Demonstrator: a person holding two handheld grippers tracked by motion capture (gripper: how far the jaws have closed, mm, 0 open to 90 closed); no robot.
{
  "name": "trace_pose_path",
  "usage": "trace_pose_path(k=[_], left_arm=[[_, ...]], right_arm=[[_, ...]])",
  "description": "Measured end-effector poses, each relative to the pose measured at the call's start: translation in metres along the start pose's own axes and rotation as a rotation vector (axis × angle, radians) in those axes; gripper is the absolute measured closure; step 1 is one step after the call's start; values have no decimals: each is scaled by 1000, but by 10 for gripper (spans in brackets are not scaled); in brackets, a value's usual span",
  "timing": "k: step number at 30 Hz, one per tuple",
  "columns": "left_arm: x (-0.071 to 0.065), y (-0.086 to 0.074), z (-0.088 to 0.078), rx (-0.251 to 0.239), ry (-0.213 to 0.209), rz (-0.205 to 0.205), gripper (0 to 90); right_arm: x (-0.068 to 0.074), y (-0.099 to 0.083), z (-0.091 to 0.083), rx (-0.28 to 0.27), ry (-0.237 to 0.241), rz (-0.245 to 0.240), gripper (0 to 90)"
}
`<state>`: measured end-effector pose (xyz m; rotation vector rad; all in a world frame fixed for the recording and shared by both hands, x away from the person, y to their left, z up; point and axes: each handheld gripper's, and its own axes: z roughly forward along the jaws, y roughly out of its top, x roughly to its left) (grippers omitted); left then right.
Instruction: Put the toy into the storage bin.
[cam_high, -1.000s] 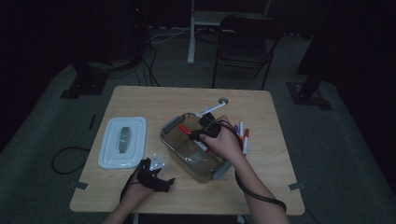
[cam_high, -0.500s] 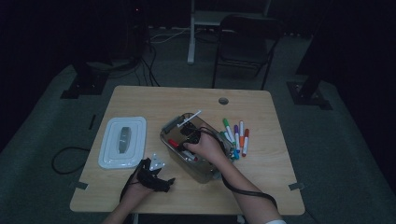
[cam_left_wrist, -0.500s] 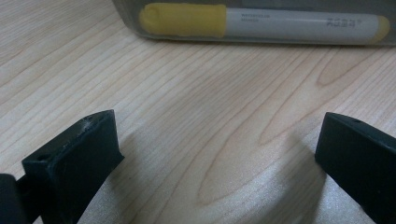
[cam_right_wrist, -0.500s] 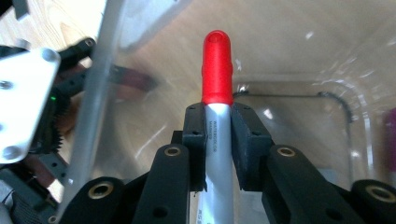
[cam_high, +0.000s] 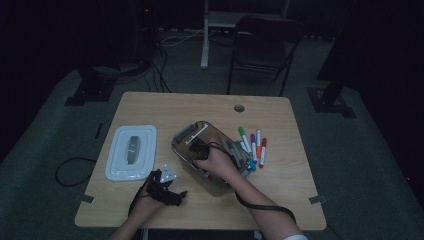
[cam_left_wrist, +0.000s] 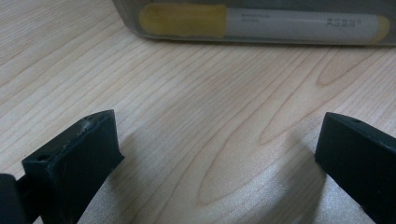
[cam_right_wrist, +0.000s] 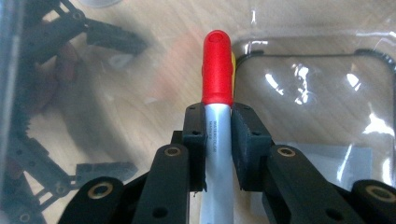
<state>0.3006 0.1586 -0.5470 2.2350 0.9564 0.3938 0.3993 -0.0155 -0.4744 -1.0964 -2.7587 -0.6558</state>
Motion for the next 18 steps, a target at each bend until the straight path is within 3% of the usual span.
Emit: trace_pose_path(k=[6, 10, 13, 18], left_arm=[[0, 0, 0, -1, 1, 0, 6], [0, 0, 0, -1, 0, 0, 6], [0, 0, 0, -2, 1, -1, 6], [0, 0, 0, 0, 0, -1, 6]], right_arm=[[-4, 0, 0, 9, 28, 38, 719], [-4, 0, -4, -9, 6, 13, 706], [-5, -2, -17, -72, 2, -18, 666], [-16, -9, -50, -170, -13, -31, 611]])
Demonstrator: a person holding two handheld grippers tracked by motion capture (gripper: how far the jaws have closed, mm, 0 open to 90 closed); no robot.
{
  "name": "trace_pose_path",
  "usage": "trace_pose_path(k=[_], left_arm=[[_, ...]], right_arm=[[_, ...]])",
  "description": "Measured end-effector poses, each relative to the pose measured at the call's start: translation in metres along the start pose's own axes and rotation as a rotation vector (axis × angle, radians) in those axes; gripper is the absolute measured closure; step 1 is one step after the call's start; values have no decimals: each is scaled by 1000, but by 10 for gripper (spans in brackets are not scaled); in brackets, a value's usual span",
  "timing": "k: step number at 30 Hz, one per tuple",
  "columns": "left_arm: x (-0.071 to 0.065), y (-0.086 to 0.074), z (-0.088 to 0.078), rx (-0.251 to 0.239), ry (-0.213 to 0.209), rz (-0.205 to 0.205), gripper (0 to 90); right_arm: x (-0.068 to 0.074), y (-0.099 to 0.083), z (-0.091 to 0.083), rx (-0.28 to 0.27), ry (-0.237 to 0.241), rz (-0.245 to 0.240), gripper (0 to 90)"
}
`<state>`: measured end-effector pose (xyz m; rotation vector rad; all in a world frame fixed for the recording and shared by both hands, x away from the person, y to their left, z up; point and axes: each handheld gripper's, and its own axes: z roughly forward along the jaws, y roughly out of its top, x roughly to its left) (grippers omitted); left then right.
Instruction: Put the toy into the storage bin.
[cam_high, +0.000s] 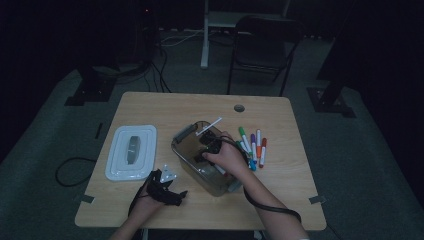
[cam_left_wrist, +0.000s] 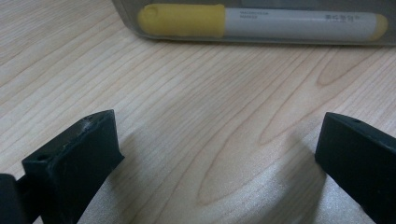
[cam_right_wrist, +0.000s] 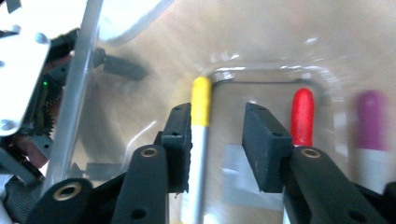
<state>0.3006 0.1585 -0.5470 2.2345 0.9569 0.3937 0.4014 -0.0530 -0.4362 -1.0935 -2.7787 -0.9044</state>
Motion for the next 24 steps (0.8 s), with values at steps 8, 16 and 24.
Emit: trace_pose_path(k=[8, 16, 24], left_arm=[[0, 0, 0, 0, 0, 0, 6], [0, 0, 0, -1, 1, 0, 6], [0, 0, 0, 1, -1, 1, 6]], right_arm=[[-31, -15, -69, -175, -82, 53, 607], [-77, -50, -105, -282, -171, 179, 538], [-131, -95, -98, -239, -302, 358, 570]])
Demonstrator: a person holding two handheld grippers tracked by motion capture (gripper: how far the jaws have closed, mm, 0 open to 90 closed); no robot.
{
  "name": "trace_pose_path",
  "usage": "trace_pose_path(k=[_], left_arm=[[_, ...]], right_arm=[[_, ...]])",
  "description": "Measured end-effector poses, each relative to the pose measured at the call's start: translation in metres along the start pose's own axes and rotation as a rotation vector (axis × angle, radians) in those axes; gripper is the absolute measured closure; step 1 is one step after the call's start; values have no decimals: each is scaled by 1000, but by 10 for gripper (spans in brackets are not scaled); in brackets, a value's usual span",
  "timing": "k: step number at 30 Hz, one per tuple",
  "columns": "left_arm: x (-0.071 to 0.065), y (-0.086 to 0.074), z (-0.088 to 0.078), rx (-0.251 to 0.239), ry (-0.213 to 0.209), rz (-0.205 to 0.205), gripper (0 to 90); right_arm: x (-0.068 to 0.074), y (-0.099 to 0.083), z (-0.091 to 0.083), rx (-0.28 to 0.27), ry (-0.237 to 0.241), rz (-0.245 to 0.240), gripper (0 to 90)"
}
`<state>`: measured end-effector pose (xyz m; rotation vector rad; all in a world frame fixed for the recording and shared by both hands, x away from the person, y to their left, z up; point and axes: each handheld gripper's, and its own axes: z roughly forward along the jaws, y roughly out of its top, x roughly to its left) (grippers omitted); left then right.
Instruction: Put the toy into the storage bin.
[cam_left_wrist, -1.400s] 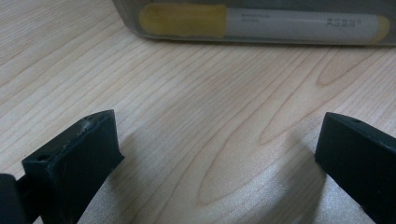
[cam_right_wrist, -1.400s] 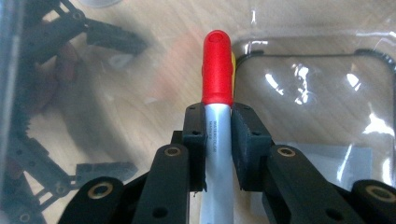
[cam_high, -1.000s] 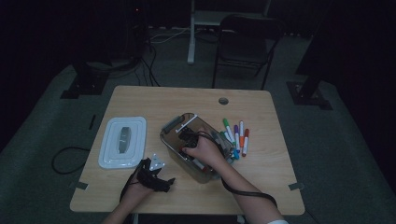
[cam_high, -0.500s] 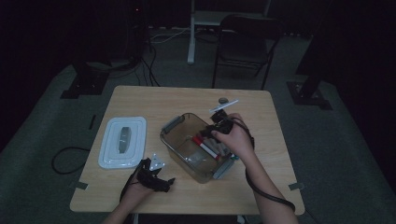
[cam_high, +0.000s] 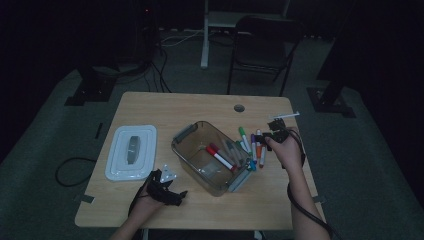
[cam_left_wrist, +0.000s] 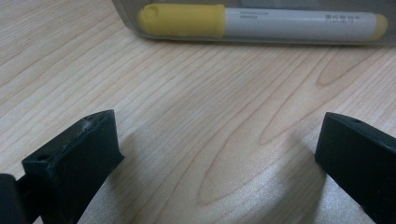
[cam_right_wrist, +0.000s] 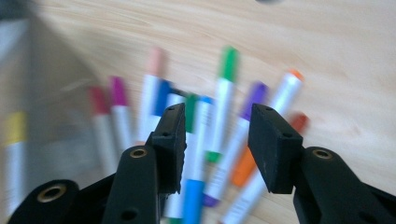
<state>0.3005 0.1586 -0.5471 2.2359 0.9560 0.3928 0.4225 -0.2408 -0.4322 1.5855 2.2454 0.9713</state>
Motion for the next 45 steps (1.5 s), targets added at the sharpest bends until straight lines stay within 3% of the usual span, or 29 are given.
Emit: trace_pose_path(k=[1, 2, 3, 4, 6, 13, 18, 22, 31, 38, 41, 45], left_arm=[[0, 0, 0, 0, 0, 0, 6], [0, 0, 0, -1, 0, -1, 6], [0, 0, 0, -1, 0, -1, 6], [0, 0, 0, -1, 0, -1, 6], [0, 0, 0, -1, 0, -1, 6], [0, 0, 0, -1, 0, -1, 6], [0, 0, 0, 0, 0, -1, 6], [0, 0, 0, 0, 0, 0, 6], [0, 0, 0, -1, 0, -1, 6], [0, 0, 0, 0, 0, 0, 6], [0, 0, 0, -1, 0, -1, 6], [0, 0, 0, -1, 0, -1, 6]], right_arm=[[0, 0, 0, 0, 0, 0, 570], [-15, -8, 12, 31, -24, 47, 584], [-15, -8, 12, 31, -24, 47, 584], [-27, -17, 23, 52, -43, 87, 595], [-36, -24, 34, 67, -54, 122, 603], [-51, -37, 58, 85, -94, 203, 619], [-54, -40, 64, 109, -108, 211, 633], [-56, -42, 66, 122, -143, 215, 656], [-61, -45, 62, 133, -171, 245, 766], [-67, -46, 51, 127, -147, 297, 770], [-68, -44, 41, 108, -147, 291, 770], [-64, -37, 24, 86, -106, 295, 769]])
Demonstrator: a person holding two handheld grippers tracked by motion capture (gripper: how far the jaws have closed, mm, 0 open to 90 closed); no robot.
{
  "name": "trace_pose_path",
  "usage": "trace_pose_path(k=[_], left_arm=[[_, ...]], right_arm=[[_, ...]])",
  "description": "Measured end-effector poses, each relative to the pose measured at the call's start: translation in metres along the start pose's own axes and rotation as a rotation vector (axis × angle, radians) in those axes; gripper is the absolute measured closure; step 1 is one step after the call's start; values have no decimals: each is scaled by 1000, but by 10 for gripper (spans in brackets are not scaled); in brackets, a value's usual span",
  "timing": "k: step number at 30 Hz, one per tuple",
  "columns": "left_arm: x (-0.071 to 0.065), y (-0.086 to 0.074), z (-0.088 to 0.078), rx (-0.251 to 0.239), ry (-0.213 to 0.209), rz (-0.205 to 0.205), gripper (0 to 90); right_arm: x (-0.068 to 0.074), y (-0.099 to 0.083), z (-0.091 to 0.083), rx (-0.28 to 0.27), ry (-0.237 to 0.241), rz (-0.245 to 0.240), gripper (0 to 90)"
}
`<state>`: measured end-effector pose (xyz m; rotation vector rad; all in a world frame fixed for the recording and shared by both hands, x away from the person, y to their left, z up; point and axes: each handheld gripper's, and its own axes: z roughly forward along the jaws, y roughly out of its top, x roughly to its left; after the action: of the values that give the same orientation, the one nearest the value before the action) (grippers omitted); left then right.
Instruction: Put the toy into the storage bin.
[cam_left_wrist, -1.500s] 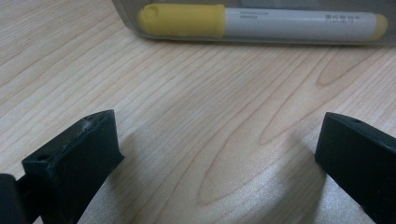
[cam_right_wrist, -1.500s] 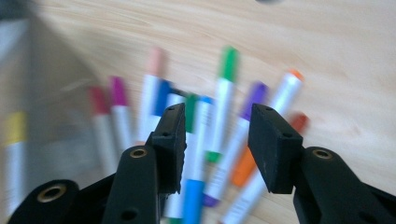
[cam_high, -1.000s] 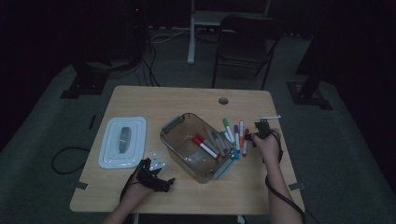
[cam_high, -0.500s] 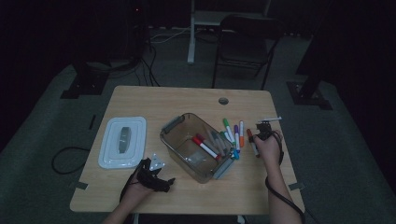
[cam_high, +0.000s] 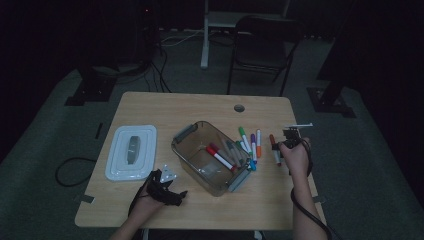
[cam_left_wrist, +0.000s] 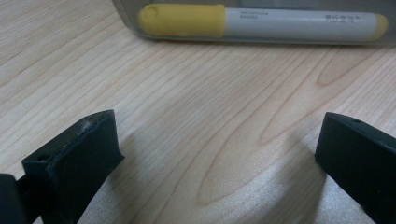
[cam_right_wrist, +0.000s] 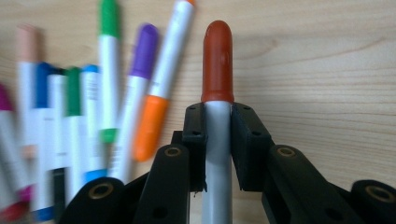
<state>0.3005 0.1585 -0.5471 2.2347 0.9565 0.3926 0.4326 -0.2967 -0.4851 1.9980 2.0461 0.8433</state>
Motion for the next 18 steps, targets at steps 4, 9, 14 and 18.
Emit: trace_pose_path(k=[4, 9, 14, 18], left_arm=[[0, 0, 0, 0, 0, 0, 5], [0, 0, 0, 1, 0, 1, 6], [0, 0, 0, -1, 1, 1, 6], [0, 0, 0, -2, 1, 0, 6]], right_arm=[[11, 5, -17, -8, 27, -54, 769], [36, 11, -42, -35, 82, -130, 769], [69, 16, -65, -82, 131, -220, 769], [95, 19, -78, -100, 183, -279, 769]])
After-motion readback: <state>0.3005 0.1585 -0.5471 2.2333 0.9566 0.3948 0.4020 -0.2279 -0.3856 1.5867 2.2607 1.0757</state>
